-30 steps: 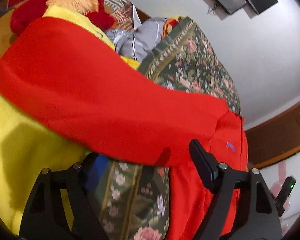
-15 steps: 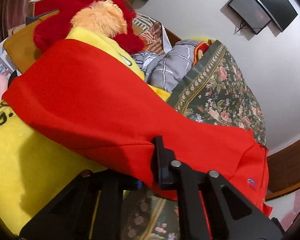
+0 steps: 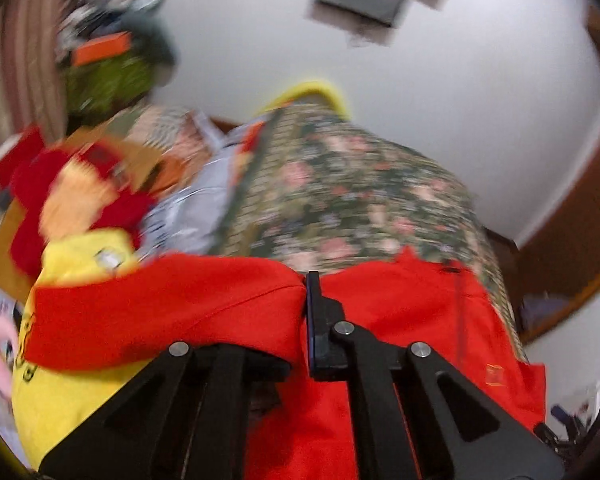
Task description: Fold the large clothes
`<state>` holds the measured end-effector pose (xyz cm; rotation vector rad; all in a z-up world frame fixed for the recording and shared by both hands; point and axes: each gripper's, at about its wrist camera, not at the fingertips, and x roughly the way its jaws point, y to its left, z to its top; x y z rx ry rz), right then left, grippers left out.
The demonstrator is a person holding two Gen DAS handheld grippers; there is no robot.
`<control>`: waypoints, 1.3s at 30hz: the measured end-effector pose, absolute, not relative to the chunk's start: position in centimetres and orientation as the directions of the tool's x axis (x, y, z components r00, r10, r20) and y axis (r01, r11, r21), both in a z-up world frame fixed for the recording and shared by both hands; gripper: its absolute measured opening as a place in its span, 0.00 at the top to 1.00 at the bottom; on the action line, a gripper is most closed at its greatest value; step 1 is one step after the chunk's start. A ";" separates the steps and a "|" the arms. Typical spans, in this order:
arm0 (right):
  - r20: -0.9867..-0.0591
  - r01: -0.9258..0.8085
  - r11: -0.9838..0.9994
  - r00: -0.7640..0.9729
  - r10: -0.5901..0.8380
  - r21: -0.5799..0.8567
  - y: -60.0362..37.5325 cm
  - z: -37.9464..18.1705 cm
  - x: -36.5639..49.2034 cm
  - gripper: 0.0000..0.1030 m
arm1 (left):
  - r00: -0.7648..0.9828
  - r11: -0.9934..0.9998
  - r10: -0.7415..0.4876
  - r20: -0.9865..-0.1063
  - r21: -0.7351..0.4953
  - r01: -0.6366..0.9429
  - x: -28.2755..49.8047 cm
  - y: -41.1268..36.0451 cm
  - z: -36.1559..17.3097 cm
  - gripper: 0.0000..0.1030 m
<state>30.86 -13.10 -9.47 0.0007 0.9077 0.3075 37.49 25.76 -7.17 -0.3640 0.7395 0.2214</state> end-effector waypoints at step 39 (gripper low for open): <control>-0.743 -0.287 0.945 0.595 0.306 0.159 -13.7 -7.9 28.6 0.00 | 0.539 0.967 -0.068 -0.840 -0.187 -0.170 34.1 16.8 -14.5 0.34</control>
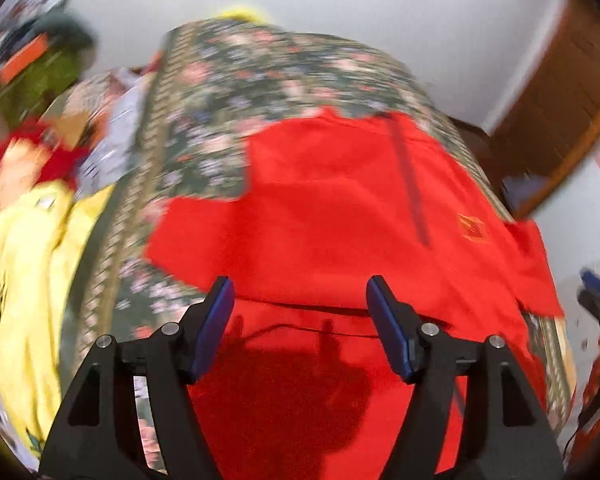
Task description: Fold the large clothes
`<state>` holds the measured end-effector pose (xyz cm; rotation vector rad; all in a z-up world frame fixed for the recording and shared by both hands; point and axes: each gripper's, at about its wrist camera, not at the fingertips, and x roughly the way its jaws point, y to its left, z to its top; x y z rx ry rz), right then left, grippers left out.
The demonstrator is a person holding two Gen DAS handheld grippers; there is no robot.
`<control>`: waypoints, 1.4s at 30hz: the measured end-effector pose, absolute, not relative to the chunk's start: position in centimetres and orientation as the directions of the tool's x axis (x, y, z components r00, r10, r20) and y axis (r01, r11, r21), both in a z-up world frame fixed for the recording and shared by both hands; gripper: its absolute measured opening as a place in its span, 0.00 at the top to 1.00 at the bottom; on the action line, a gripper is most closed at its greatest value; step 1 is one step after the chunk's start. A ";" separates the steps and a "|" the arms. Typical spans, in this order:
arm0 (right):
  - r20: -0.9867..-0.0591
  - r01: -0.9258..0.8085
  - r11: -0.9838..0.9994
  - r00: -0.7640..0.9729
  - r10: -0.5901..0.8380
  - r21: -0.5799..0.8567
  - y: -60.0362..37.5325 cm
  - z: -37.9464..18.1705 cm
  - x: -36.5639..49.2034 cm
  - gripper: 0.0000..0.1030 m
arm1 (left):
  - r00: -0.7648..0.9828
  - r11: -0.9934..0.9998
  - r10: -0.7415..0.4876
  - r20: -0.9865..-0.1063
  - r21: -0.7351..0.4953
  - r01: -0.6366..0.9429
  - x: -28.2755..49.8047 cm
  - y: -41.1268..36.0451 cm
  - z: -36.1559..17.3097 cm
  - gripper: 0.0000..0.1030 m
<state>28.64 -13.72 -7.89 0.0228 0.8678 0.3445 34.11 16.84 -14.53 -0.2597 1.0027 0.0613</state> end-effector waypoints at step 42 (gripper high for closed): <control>-0.789 -0.274 0.953 0.554 0.266 0.129 -15.1 -10.0 29.6 0.00 | 0.702 0.910 0.075 -0.709 -0.240 -0.339 39.0 24.5 -7.8 0.97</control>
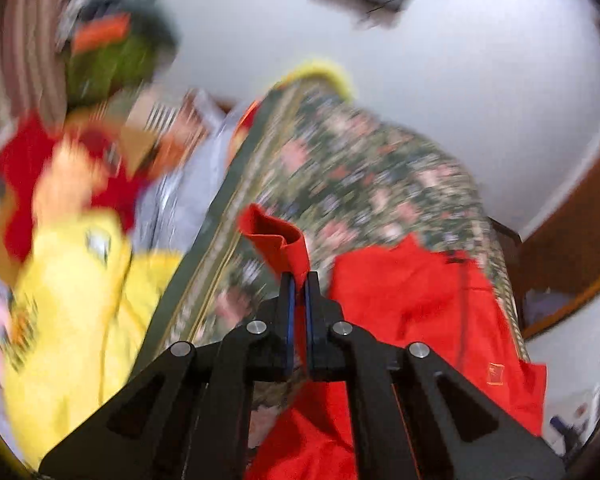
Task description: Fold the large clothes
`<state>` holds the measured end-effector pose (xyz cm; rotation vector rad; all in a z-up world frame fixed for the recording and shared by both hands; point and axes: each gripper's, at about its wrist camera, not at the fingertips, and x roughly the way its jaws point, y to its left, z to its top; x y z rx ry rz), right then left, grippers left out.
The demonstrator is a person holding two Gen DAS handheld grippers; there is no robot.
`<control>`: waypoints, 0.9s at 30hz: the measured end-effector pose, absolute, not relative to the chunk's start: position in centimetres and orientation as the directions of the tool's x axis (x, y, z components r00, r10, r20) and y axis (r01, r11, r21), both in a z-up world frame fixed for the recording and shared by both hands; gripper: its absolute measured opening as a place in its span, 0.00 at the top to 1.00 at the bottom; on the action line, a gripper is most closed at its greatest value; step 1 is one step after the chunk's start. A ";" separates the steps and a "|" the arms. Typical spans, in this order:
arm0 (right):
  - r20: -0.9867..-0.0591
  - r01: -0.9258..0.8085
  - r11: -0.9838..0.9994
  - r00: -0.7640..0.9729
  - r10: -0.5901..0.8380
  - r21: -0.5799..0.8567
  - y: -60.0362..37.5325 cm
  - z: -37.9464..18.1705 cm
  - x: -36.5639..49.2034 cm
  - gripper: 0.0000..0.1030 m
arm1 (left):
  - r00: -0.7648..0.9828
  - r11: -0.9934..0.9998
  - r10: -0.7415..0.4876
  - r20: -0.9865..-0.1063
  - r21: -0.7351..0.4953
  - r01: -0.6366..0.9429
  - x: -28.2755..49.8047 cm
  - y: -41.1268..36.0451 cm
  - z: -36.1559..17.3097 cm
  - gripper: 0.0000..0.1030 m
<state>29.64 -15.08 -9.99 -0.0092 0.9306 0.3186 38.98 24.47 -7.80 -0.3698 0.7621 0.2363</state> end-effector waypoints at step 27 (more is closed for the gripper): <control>-0.803 -0.202 0.970 0.551 0.228 0.137 -22.6 -10.0 28.1 0.00 | 0.451 0.888 -0.410 -0.793 -0.234 0.396 41.2 -12.1 -8.5 0.97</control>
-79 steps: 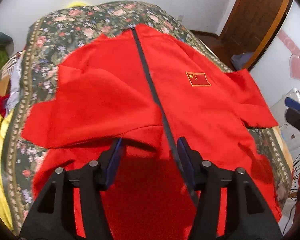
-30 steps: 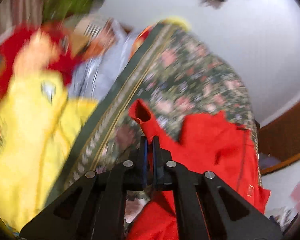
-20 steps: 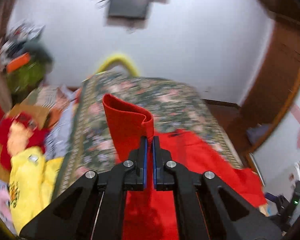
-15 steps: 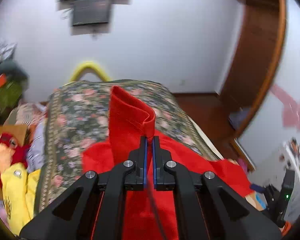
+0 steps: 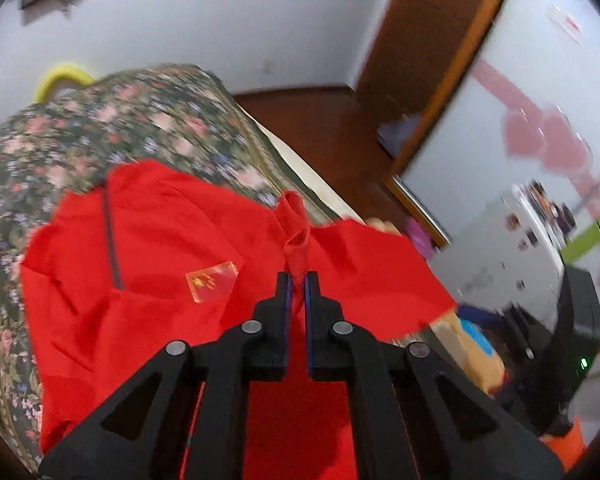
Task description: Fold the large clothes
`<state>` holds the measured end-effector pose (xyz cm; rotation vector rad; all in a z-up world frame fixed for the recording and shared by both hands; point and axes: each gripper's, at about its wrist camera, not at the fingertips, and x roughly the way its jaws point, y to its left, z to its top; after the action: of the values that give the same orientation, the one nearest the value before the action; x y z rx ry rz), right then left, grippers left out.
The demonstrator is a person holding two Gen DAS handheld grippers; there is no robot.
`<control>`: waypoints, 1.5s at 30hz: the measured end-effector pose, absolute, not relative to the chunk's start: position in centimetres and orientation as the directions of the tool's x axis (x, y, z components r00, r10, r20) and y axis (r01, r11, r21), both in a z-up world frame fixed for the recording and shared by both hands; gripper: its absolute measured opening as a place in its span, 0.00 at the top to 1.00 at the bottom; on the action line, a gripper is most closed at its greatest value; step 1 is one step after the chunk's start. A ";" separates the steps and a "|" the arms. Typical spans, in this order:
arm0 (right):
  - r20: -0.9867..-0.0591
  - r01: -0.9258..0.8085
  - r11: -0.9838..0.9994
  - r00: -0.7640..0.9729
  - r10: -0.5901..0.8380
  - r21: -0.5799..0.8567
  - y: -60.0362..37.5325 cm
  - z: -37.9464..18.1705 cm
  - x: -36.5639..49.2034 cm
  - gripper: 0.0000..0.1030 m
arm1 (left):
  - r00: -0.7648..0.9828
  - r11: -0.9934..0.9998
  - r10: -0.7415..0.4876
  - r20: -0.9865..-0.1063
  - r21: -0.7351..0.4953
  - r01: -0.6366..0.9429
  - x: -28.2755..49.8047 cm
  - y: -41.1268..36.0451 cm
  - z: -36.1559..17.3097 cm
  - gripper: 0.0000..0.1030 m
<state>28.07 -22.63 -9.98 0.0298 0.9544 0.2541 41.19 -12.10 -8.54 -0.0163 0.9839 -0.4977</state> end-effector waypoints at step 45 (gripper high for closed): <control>-0.847 -0.095 0.942 0.414 0.333 0.323 -19.5 -15.5 30.2 0.89 | 0.458 0.972 0.089 -0.885 -0.023 -0.234 37.3 16.7 -25.7 0.43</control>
<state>30.18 -19.51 -15.50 0.2398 1.1147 0.2717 37.28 16.69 -25.67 -0.1491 1.0781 0.2001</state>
